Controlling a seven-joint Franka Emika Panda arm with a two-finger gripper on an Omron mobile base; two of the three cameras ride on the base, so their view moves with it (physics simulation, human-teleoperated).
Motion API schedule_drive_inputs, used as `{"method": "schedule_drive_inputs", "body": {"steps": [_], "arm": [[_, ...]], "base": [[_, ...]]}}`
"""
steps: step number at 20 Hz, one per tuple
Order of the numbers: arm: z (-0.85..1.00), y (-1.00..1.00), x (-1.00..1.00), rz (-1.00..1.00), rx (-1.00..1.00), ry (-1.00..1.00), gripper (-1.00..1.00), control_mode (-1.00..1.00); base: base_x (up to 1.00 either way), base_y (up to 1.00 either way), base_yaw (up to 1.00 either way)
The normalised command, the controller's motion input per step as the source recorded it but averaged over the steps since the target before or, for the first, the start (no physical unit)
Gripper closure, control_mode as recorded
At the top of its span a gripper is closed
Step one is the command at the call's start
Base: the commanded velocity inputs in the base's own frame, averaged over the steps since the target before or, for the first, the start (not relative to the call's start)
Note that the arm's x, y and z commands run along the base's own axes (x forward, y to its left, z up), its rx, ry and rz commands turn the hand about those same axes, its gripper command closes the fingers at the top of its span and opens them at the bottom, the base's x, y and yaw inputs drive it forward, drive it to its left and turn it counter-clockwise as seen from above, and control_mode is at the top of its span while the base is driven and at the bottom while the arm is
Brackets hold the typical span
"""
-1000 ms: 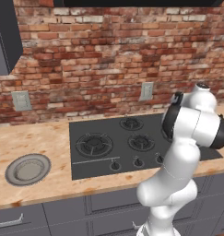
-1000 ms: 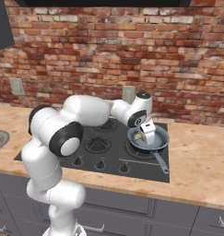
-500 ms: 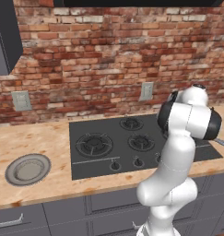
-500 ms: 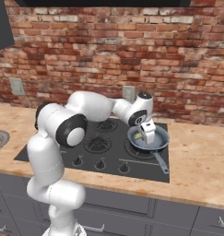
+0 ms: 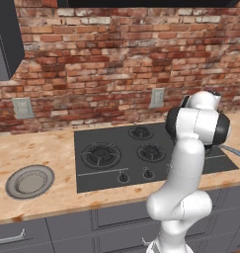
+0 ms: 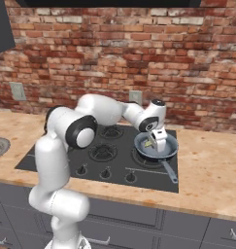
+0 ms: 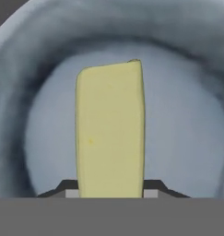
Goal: Pick up the butter stick and place it in the pan. Then turn on the burner for the pan.
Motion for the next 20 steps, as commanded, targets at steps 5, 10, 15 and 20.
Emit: {"method": "schedule_drive_inputs", "body": {"steps": [5, 10, 15, 20], "arm": [[-0.24, 0.00, 0.13, 0.02, 0.00, 0.04, 1.00, -1.00], [-0.22, 0.00, 0.21, 0.01, 0.00, 0.06, -1.00, -1.00], [-0.02, -0.01, 0.14, 0.00, 0.03, 0.00, -1.00, -1.00], [0.00, -0.01, 0.01, 0.00, 0.02, 0.00, -1.00, -1.00]], "base": [[0.00, 0.00, 0.00], [0.00, 0.00, 0.00], [0.00, 0.00, 0.00], [0.00, 0.00, 0.00]]}}
